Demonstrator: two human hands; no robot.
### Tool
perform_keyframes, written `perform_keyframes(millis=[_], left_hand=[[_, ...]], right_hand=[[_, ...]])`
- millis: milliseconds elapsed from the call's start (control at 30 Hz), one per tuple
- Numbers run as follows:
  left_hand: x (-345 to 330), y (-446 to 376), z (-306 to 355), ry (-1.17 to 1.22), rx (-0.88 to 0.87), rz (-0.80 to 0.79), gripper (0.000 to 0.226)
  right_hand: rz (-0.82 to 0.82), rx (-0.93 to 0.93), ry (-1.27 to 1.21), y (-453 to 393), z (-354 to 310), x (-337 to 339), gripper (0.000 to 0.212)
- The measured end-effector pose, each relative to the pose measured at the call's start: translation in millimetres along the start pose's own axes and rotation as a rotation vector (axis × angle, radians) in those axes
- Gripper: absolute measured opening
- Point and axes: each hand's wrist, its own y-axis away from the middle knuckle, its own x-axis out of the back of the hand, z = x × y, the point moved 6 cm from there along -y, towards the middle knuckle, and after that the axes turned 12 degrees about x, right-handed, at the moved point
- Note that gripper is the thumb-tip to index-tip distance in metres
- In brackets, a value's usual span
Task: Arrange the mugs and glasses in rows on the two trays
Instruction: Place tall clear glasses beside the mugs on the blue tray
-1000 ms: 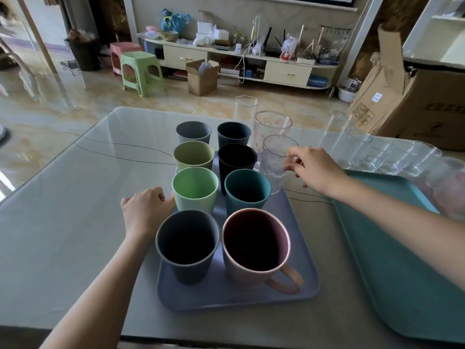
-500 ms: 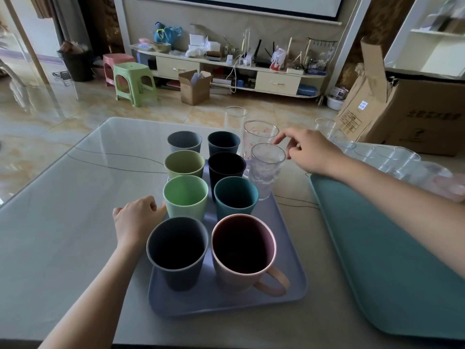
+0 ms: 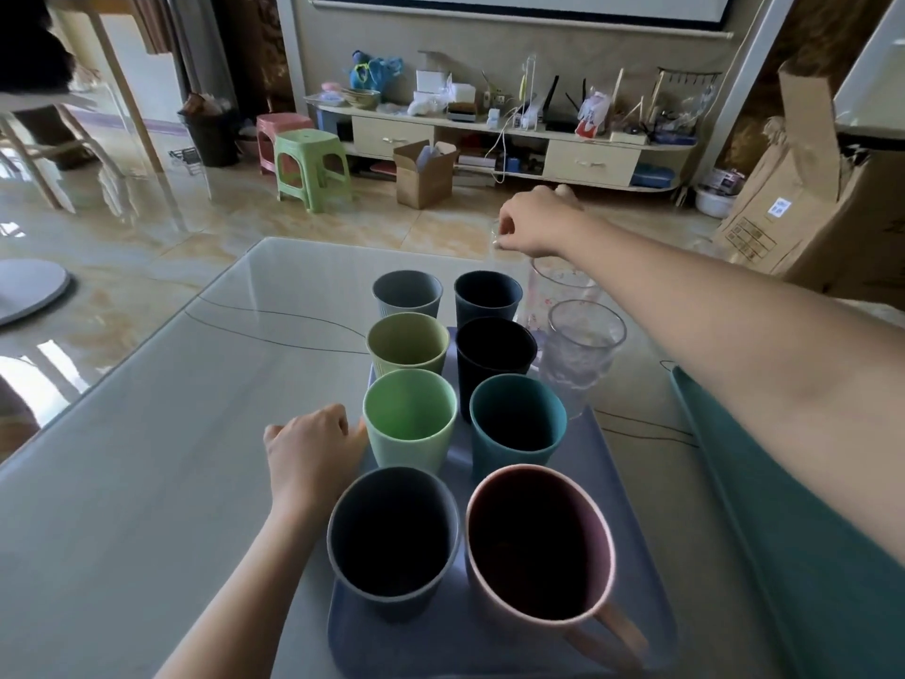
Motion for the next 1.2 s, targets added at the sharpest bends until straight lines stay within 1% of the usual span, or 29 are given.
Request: perform_keyframes(millis=[100, 267, 333, 400, 467, 567, 667, 800, 900, 1000, 1133, 1167, 1200], left_hand=[[-1, -1, 0, -0.024, 0.007, 0.004, 0.033], [-1, -2, 1, -0.03, 0.009, 0.011, 0.036], [-1, -2, 0, -0.026, 0.01, 0.018, 0.036], [-1, -4, -1, -0.023, 0.005, 0.015, 0.036], [-2, -3, 0, -0.02, -0.002, 0.016, 0.039], [-2, -1, 0, -0.012, -0.009, 0.025, 0.043], [-2, -2, -1, -0.001, -0.008, 0.013, 0.044], [5, 5, 2, 0.047, -0.005, 0.003, 0.045], [9, 9, 0, 0.051, -0.023, -0.068, 0.048], [13, 20, -2, -0.015, -0.047, -0.158, 0.036], [19, 42, -12, -0.089, -0.064, -0.248, 0.016], [22, 48, -14, -0.098, -0.062, -0.259, 0.016], [25, 54, -16, -0.102, -0.053, -0.266, 0.024]], right_hand=[[-0.064, -0.038, 0.134, -13, 2, -13, 0.035], [-0.021, -0.094, 0.194, -17, 1, -16, 0.034], [0.04, -0.098, 0.16, -13, 1, -15, 0.024], [0.14, -0.05, 0.097, -7, 1, -12, 0.018], [0.244, -0.023, 0.04, 2, 1, -1, 0.019], [0.385, -0.06, 0.009, 11, 6, 26, 0.016], [0.47, -0.074, 0.028, 23, 10, 57, 0.017], [0.51, -0.066, 0.056, 46, 15, 93, 0.018], [0.532, -0.1, 0.104, 71, 21, 118, 0.021], [0.556, -0.069, 0.129, 106, 19, 145, 0.02], [0.536, -0.035, 0.129, 165, 11, 165, 0.02], [0.514, -0.028, 0.125, 181, 7, 165, 0.02], [0.489, -0.02, 0.119, 197, 3, 164, 0.021]])
